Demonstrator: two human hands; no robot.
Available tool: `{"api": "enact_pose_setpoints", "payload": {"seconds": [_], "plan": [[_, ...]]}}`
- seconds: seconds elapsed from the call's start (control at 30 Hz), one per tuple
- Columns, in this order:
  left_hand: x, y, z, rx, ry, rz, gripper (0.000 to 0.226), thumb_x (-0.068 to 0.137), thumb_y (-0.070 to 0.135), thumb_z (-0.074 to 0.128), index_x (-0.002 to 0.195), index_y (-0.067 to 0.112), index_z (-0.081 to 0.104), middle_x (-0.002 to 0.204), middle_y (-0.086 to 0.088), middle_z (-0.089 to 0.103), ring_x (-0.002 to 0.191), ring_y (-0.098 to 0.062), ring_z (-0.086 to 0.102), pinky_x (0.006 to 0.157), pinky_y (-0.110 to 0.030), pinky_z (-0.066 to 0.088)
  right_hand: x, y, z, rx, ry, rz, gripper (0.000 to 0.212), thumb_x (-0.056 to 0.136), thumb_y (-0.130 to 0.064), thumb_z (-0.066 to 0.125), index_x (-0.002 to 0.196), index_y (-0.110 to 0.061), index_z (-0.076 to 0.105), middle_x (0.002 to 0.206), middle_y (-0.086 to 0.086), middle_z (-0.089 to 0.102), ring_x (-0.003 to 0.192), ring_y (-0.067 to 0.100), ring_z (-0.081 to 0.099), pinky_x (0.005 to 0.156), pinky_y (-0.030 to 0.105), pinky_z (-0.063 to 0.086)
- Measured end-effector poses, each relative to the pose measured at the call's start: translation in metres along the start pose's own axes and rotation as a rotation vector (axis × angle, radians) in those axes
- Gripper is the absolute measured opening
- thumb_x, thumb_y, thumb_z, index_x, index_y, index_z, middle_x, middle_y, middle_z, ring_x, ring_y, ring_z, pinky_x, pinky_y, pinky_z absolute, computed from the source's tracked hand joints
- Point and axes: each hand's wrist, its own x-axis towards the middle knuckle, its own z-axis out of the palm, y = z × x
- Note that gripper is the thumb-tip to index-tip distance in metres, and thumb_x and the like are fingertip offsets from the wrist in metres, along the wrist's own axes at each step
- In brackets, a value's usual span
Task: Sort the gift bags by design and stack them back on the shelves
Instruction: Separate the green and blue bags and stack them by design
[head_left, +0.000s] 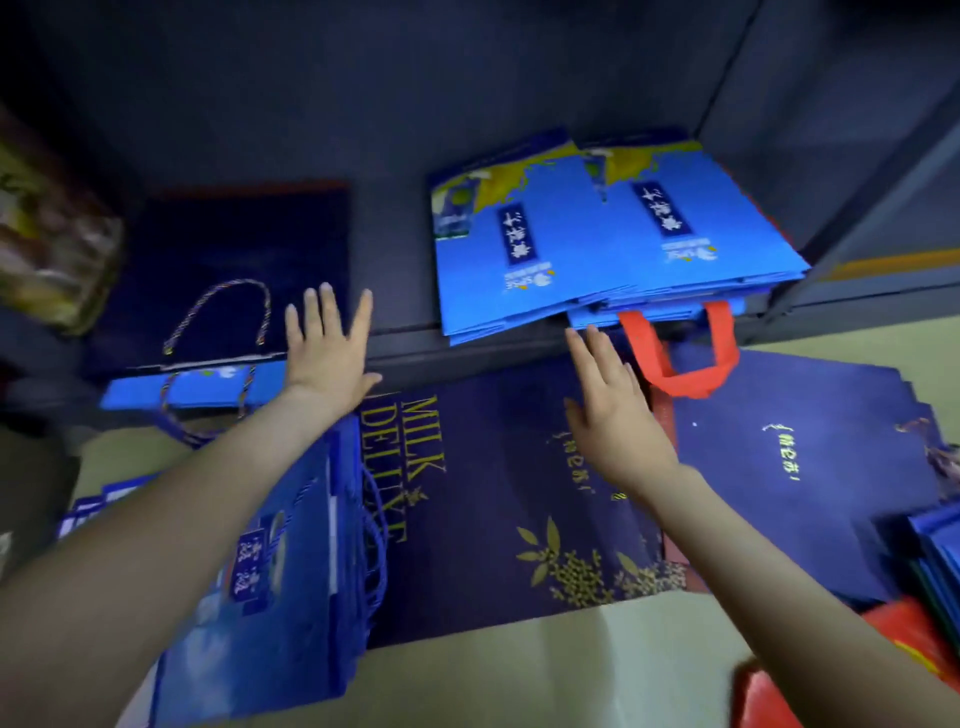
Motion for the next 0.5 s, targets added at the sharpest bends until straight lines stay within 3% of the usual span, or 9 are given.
{"api": "enact_pose_setpoints", "payload": {"seconds": [0.07,0.17,0.23,0.33,0.43,0.5], "plan": [[-0.002,-0.012,0.014,-0.064,-0.126,-0.011,0.087,0.096,0.036,0.049,0.150,0.009,-0.014,0.155,-0.027,0.000,0.144,-0.039,0.002,0.117,-0.049,0.007,0.002,-0.008,0.005,-0.022,-0.052,-0.043,0.073,0.091,-0.005,0.051,0.152,-0.011,0.012,0.159,0.010,0.009,0.148,0.024,0.004,0.117,0.047,0.015],[-0.006,-0.020,0.025,-0.002,-0.057,0.032,0.062,0.096,0.002,0.033,0.148,-0.004,0.000,0.151,-0.027,0.019,0.141,-0.037,0.021,0.116,-0.041,0.016,0.001,-0.015,0.009,-0.035,-0.119,-0.058,0.069,0.094,-0.007,0.050,0.152,-0.011,0.013,0.160,0.009,0.009,0.148,0.023,0.004,0.118,0.042,0.013],[-0.007,-0.019,0.024,0.064,0.024,0.071,0.055,0.095,-0.001,0.031,0.146,-0.007,0.012,0.141,-0.023,0.036,0.130,-0.033,0.038,0.108,-0.037,0.030,0.000,-0.018,0.011,-0.046,-0.142,-0.047,0.068,0.094,-0.007,0.049,0.152,-0.011,0.014,0.159,0.009,0.009,0.148,0.023,0.005,0.118,0.041,0.013],[-0.010,-0.017,0.016,0.130,0.099,0.133,0.051,0.095,0.002,0.034,0.144,-0.001,0.023,0.131,-0.013,0.044,0.118,-0.026,0.046,0.097,-0.032,0.040,0.002,-0.026,0.013,-0.026,-0.154,-0.011,0.066,0.095,-0.007,0.049,0.152,-0.011,0.017,0.159,0.010,0.011,0.147,0.023,0.008,0.118,0.042,0.015],[-0.021,-0.022,0.004,0.014,0.311,0.155,0.056,0.080,-0.004,0.059,0.134,-0.003,0.045,0.111,-0.016,0.056,0.098,-0.030,0.056,0.082,-0.036,0.048,0.006,-0.041,0.013,0.060,-0.142,0.011,0.064,0.096,-0.010,0.049,0.152,-0.012,0.018,0.159,0.007,0.012,0.147,0.022,0.011,0.117,0.038,0.019],[-0.031,-0.023,-0.003,-0.138,0.517,0.186,0.056,0.059,-0.012,0.075,0.113,-0.005,0.064,0.087,-0.019,0.059,0.077,-0.036,0.060,0.067,-0.037,0.052,0.009,-0.056,0.009,0.182,-0.128,0.049,0.063,0.097,-0.017,0.051,0.152,-0.015,0.020,0.159,0.004,0.015,0.146,0.020,0.017,0.114,0.025,0.017]]}}
